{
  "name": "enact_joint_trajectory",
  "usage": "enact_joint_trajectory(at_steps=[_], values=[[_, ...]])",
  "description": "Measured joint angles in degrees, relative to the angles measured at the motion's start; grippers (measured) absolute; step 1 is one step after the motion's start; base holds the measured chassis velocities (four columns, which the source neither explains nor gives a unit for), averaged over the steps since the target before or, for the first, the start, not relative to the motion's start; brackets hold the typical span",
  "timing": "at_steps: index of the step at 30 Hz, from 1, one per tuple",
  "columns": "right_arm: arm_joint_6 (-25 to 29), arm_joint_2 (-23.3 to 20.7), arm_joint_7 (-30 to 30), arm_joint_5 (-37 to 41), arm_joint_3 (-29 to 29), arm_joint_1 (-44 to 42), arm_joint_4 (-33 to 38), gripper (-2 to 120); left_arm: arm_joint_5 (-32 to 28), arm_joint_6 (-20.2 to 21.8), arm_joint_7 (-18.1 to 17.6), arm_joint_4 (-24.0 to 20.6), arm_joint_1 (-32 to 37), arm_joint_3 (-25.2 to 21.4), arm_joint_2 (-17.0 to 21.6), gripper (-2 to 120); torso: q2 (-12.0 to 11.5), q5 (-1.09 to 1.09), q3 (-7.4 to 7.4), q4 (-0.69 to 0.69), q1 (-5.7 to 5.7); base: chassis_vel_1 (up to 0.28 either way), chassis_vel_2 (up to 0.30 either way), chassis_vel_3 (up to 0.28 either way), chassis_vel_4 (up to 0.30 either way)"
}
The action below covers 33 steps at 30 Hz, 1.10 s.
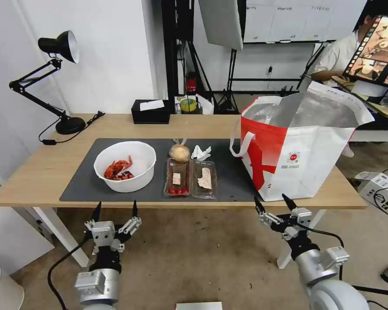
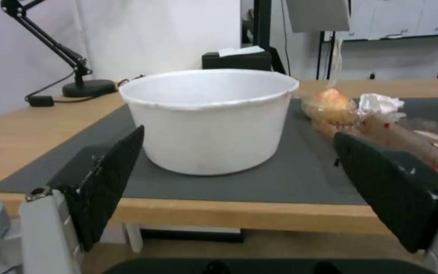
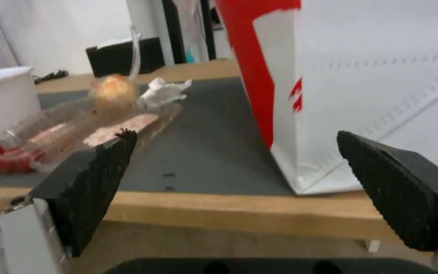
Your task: Pick up the trash from the table and place it into the takeout bag.
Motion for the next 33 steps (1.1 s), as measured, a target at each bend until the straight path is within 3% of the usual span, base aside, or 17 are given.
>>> enact_joint_trajectory(at_steps=[19, 22, 25, 26, 28, 29, 33], values=[[-0.4, 0.2, -0.2, 0.4, -2.6, 1.0, -0.3, 100, -0.4, 0.0, 0.7, 1.7, -0.7, -0.1, 0.7, 100, 0.0, 0.00, 0.00, 0.00, 0.00, 0.000, 0.000, 0.000, 0.000], [-1.7, -0.2, -0.2, 6.2, -4.5, 1.3, 1.2, 100, -0.5, 0.0, 0.8, 1.7, -0.8, -0.2, 0.8, 100, 0.0, 0.00, 0.00, 0.00, 0.00, 0.000, 0.000, 0.000, 0.000], [-5.6, -1.3, 1.2, 20.1, -7.6, 3.0, 4.1, 100, -1.3, 0.1, 0.8, 1.4, -0.8, -0.6, 1.2, 100, 0.0, 0.00, 0.00, 0.00, 0.00, 0.000, 0.000, 0.000, 0.000], [-5.6, -1.3, 1.2, 20.1, -7.6, 3.0, 4.1, 100, -1.3, 0.1, 0.8, 1.4, -0.8, -0.6, 1.2, 100, 0.0, 0.00, 0.00, 0.00, 0.00, 0.000, 0.000, 0.000, 0.000], [-7.6, -2.0, 3.3, 29.5, -9.3, 4.7, 5.7, 100, -1.7, 0.1, 0.8, 1.2, -0.6, -1.2, 1.6, 100, 0.0, -0.01, 0.00, 0.01, 0.00, 0.000, 0.000, 0.000, 0.000], [-7.6, -2.0, 3.3, 29.5, -9.3, 4.7, 5.7, 100, -1.7, 0.1, 0.8, 1.2, -0.6, -1.2, 1.6, 100, 0.0, -0.01, 0.00, 0.01, 0.00, 0.000, 0.000, 0.000, 0.000], [-9.1, -2.5, 7.3, 42.8, -12.3, 7.7, 7.1, 100, -2.2, 0.4, 0.8, 0.9, -0.6, -2.2, 2.5, 100, 0.0, 0.00, 0.00, 0.00, 0.00, 0.000, 0.000, 0.000, 0.000]])
